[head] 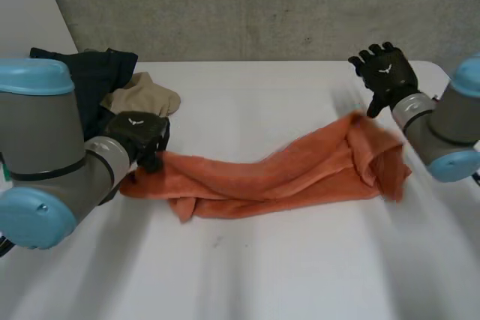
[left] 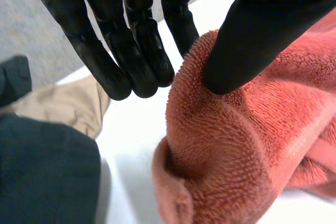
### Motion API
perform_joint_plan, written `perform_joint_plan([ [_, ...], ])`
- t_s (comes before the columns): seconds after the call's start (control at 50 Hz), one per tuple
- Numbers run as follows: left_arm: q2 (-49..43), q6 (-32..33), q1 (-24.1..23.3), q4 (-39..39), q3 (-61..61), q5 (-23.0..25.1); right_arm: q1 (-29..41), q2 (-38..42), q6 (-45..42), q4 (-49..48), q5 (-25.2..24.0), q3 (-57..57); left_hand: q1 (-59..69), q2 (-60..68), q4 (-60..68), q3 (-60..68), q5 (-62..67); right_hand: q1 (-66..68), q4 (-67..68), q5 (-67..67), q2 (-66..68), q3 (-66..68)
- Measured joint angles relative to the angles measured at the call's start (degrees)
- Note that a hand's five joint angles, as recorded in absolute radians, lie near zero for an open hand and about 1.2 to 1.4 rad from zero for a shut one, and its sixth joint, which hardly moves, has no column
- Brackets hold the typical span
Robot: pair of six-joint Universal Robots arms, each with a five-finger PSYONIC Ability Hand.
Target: Fold the laundry.
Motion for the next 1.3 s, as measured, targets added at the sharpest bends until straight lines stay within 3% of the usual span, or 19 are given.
perform_joint_plan([
  [0.06, -0.6, -1.2, -0.3, -1.4, 1.0, -0.8, 1.3, 0.1, 0.5, -0.5, 4.2, 0.0, 0.0, 0.0, 0.0, 0.0, 0.0, -0.9, -2.9, -1.9, -1.9, -2.5],
  [0.16, 2.6, -2.7, -0.5, -2.4, 0.6, -1.2, 2.1, -8.3, 2.1, 8.7, 8.5, 4.4, 0.0, 0.0, 0.0, 0.0, 0.0, -0.9, -2.9, -1.9, -1.9, -2.5],
  [0.26, 7.4, -2.9, -0.9, -2.2, -0.9, -0.8, 2.0, -14.8, 0.3, 22.0, 7.0, 8.7, 0.0, 0.0, 0.0, 0.0, 0.0, -0.9, -2.9, -1.9, -1.9, -2.5],
  [0.4, 11.3, -2.1, -1.9, -1.5, -2.2, -0.2, 1.4, -16.3, -8.0, 32.6, 2.8, 12.6, 0.0, 0.0, 0.0, 0.0, 0.0, 5.9, 4.0, 5.2, 5.4, 4.8],
  [0.54, 11.7, -0.7, -2.7, -1.1, -2.5, -0.4, 0.8, -11.0, -18.6, 25.7, -0.9, 14.9, 0.0, 0.0, 0.0, 0.0, 0.0, 12.0, 10.9, 12.0, 11.5, 11.1],
  [0.72, 10.8, -0.3, -1.9, -1.1, -2.0, -0.4, 0.8, -4.9, -20.7, 11.2, -2.2, 15.0, 0.0, 0.0, 0.0, 0.0, 0.0, 20.3, 18.8, 19.6, 20.1, 19.4],
  [0.88, 8.6, -0.4, -0.8, -1.1, -0.5, -0.3, 0.7, -0.6, -20.2, 5.7, -2.3, 12.0, 0.0, 0.0, 0.0, 0.0, 0.0, 49.1, 49.2, 49.0, 50.8, 49.7],
  [0.96, 6.7, -0.3, -0.4, -0.9, 1.2, -0.3, 0.6, 0.3, -19.6, 5.4, -2.0, 9.4, 0.0, 0.0, 0.0, 0.0, 0.0, 49.5, 53.1, 51.7, 53.4, 53.2],
  [1.1, 0.3, 0.4, 0.7, 3.0, 10.2, -0.6, -0.2, 0.7, -8.0, 0.7, 0.6, -1.3, 0.0, 0.1, 0.0, 0.1, 0.0, 49.5, 53.3, 51.8, 53.4, 53.3],
  [1.18, -4.8, 0.2, 2.1, 9.5, 23.2, -2.6, -1.5, 0.7, 9.2, -7.8, 7.2, -12.7, 0.0, 0.1, 0.2, 0.1, 0.0, 49.5, 53.4, 52.4, 53.5, 53.6],
  [1.3, -7.3, -2.7, 3.7, 18.7, 36.8, -7.2, -3.4, 0.4, 27.0, -16.1, 14.3, -25.4, 0.0, 0.1, 0.2, 0.1, 0.0, 49.5, 53.4, 53.4, 53.5, 53.6],
])
